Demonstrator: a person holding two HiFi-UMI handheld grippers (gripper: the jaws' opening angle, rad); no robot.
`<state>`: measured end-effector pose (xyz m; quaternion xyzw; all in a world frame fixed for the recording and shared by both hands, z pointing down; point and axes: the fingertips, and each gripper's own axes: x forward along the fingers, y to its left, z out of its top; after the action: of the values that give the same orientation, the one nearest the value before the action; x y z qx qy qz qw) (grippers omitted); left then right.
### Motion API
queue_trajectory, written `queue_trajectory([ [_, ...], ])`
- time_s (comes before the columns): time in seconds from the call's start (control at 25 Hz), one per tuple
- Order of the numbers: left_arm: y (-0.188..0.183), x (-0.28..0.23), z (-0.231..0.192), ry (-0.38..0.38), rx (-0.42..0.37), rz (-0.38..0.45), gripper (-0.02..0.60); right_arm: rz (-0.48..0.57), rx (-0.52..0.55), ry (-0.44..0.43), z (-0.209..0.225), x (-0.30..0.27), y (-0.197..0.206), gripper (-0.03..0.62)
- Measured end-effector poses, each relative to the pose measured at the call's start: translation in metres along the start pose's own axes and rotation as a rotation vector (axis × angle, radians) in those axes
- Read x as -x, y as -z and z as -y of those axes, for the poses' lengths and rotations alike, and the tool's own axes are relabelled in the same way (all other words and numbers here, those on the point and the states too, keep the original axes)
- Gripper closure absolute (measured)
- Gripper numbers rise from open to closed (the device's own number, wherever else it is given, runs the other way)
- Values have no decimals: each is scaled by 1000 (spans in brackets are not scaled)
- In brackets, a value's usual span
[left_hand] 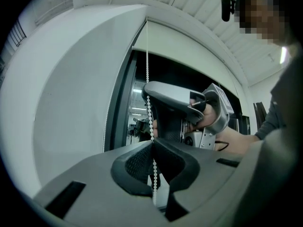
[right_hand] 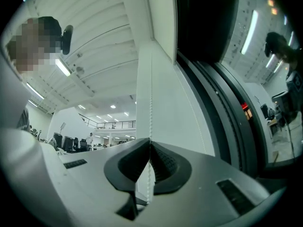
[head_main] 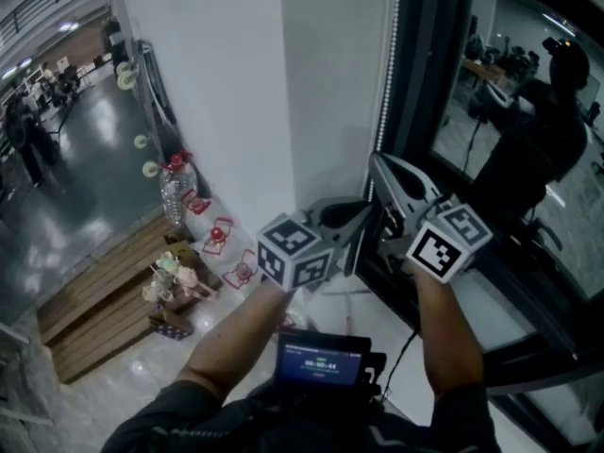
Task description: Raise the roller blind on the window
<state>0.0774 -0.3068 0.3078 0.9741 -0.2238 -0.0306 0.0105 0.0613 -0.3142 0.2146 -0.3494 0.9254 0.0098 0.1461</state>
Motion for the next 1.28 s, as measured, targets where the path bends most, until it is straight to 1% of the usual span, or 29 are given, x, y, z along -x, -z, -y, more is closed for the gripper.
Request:
queue_trajectory([
  [0.36, 69, 0, -5, -15, 103, -114, 577, -106, -66, 51, 14, 16, 66, 591],
  [0.48, 73, 1, -7, -10, 123, -114, 578, -111, -72, 57, 17, 18, 70, 591],
  [0.64, 71, 1, -5, 2, 111, -117, 578, -113, -69, 56, 17, 16, 68, 591],
  [0.76, 70, 9, -11, -40, 83, -122, 575, -110, -72, 64, 20, 16, 71, 591],
  [0.8, 67, 12, -14, -58, 75, -117, 572, -109, -72, 66, 21, 16, 71, 591],
  [0.84, 60, 15, -18, -74, 73, -100, 549, -109, -71, 68, 22, 16, 71, 591],
  [0.88, 49, 19, -21, -89, 75, -72, 528, -110, -71, 69, 22, 15, 71, 591],
  [0.96, 20, 27, -25, -106, 71, 1, 528, -113, -74, 70, 21, 15, 72, 591],
  [1.0, 4, 28, -25, -106, 57, 32, 528, -112, -73, 68, 20, 14, 73, 591],
  [1.08, -25, 27, -22, -87, 10, 69, 528, -108, -67, 64, 19, 13, 74, 591],
  [1.12, -38, 25, -20, -73, -9, 76, 528, -107, -65, 62, 19, 12, 74, 591],
  [1.2, -60, 19, -18, -55, -24, 94, 528, -109, -66, 62, 17, 11, 75, 591],
  [1.28, -78, 11, -22, -61, -43, 110, 528, -114, -69, 65, 16, 10, 76, 591],
])
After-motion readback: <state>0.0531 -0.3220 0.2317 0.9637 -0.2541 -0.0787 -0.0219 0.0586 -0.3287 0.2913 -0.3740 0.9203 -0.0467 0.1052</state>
